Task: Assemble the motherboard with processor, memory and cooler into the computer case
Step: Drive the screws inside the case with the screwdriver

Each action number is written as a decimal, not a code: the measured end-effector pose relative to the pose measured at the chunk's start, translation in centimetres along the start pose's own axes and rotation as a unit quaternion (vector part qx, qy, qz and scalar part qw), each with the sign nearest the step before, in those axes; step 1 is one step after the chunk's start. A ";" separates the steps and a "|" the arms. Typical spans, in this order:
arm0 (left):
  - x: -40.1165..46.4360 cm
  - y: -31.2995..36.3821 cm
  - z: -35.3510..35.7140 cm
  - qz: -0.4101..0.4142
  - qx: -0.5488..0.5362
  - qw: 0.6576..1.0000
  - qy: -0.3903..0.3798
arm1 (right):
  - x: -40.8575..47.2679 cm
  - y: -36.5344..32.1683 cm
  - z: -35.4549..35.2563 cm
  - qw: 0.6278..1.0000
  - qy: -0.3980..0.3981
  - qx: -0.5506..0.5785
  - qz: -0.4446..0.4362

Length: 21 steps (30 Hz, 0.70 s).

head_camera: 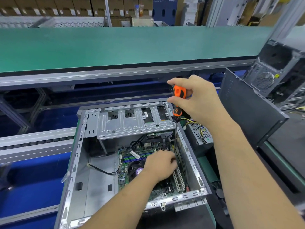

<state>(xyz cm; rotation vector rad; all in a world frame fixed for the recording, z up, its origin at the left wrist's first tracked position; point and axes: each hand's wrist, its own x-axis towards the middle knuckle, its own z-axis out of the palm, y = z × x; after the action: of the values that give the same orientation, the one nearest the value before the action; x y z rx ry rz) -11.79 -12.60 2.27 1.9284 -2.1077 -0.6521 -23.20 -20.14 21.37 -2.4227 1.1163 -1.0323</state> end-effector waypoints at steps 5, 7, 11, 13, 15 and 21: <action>0.6 1.0 -0.6 -0.083 -0.092 0.991 0.041 | -0.2 0.3 -0.1 0.997 -0.043 0.060 -0.003; 0.8 1.7 -0.7 -0.110 -0.070 0.990 0.053 | -0.1 0.3 0.0 0.999 -0.020 0.034 -0.008; 1.5 3.3 -0.8 -0.137 -0.195 0.963 0.124 | 0.1 0.2 -0.2 0.999 -0.028 0.042 -0.003; 1.7 3.6 -1.3 -0.138 -0.267 0.929 0.216 | 0.0 0.2 -0.4 0.996 -0.059 0.062 -0.008; 2.1 3.5 -1.9 -0.125 -0.308 0.900 0.282 | 0.2 0.2 -0.5 0.996 -0.069 0.050 -0.014; 3.4 2.8 -2.4 -0.101 -0.322 0.911 0.237 | 0.2 0.1 -0.6 0.997 -0.067 0.045 -0.018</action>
<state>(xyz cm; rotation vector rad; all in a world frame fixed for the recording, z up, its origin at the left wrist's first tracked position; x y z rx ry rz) -13.65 -16.22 5.21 1.6954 -1.2085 -0.7084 -23.52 -20.34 21.85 -2.4101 0.9640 -0.8946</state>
